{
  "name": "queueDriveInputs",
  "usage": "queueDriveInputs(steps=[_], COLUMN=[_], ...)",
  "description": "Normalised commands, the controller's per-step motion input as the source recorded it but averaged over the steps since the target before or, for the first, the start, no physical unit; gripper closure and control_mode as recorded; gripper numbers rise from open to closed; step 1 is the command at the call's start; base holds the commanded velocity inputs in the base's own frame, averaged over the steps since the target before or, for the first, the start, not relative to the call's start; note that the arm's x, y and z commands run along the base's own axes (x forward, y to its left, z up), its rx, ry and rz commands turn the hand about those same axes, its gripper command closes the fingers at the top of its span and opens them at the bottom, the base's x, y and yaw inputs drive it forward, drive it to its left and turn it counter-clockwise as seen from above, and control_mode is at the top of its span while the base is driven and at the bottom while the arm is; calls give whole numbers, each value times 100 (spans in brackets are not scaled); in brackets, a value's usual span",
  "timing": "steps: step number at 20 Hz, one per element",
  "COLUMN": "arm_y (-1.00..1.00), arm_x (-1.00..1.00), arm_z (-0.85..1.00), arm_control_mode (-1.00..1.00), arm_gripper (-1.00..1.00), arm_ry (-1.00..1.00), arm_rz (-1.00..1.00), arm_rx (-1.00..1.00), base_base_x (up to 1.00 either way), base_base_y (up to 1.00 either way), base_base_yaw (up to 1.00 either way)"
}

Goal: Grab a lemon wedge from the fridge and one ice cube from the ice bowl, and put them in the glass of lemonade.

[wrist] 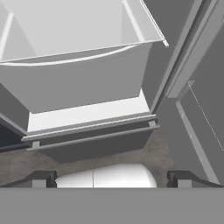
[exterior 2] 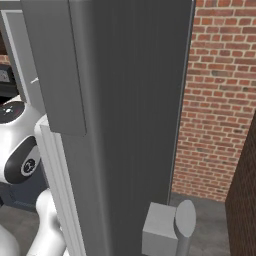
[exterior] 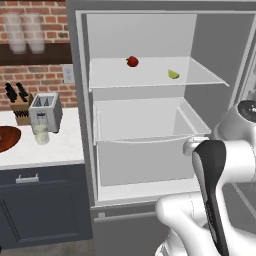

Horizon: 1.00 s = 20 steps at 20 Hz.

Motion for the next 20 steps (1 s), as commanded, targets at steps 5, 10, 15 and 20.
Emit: queueDriveInputs(steps=[5, 10, 15, 20], arm_y=[0, 0, 0, -1], arm_x=[12, 27, 36, 44], arm_z=[5, 27, 45, 58], arm_control_mode=[-100, -100, -100, -100], arm_gripper=[-100, -100, -100, -100], arm_ry=[-2, -18, -26, -24], arm_rz=[0, 3, 3, 1], arm_rx=[0, -1, -1, 0], base_base_x=[0, 0, 0, 0], base_base_y=[0, 0, 0, 0], base_base_yaw=[0, 0, 0, 0])
